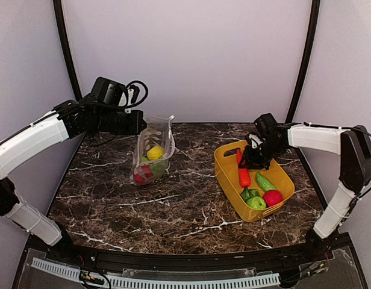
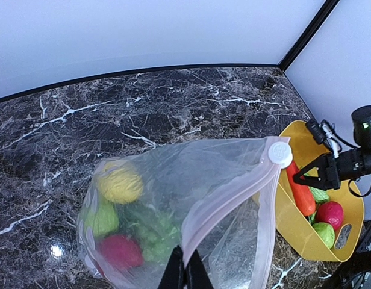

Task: Place the food in the zip-top bag and seal the zipper
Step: Pick up the fake vegetable from the bin, then place the fake vegetable in the zipper food storage bag.

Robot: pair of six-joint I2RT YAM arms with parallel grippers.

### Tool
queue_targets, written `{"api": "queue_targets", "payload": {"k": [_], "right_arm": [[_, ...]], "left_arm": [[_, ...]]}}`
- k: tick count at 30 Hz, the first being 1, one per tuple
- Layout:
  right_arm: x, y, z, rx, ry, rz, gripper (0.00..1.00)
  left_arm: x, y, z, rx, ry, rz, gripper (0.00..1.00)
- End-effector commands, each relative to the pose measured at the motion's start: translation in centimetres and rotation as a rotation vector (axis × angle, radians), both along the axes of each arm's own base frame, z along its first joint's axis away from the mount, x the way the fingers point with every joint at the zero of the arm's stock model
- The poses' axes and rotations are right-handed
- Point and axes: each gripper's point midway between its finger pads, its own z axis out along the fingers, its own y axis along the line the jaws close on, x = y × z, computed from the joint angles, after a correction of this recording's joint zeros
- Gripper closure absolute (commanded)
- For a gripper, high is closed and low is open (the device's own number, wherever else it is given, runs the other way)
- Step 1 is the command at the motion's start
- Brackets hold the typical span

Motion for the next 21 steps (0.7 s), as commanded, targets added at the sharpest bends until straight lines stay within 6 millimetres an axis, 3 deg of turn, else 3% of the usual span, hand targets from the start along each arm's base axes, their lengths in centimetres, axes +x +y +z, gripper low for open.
{"api": "queue_targets", "payload": {"k": [1,6,14,17,21], "right_arm": [[0.6,0.8,7.5,0.084,-0.247,0.105,0.77],[0.5,2.9,14.6,0.212,-0.447,0.234,0.83],[-1.3,9.7,26.9,0.503,-0.675,0.508,0.89],[-2.4,12.4,30.8,0.576,-0.749,0.593,0.91],[-3.7,15.9,33.5,0.693,-0.766,0.667,0.92]], "left_arm": [[-0.6,-0.4,0.4,-0.046,0.007,-0.023,0.99],[-0.3,-1.4,0.1,-0.084,0.023,-0.037,0.99],[-0.2,-3.3,0.7,-0.094,0.037,-0.076,0.99],[-0.3,-4.2,0.7,-0.107,0.046,-0.089,0.99],[-0.5,-5.3,1.1,-0.127,0.049,-0.098,0.99]]}}
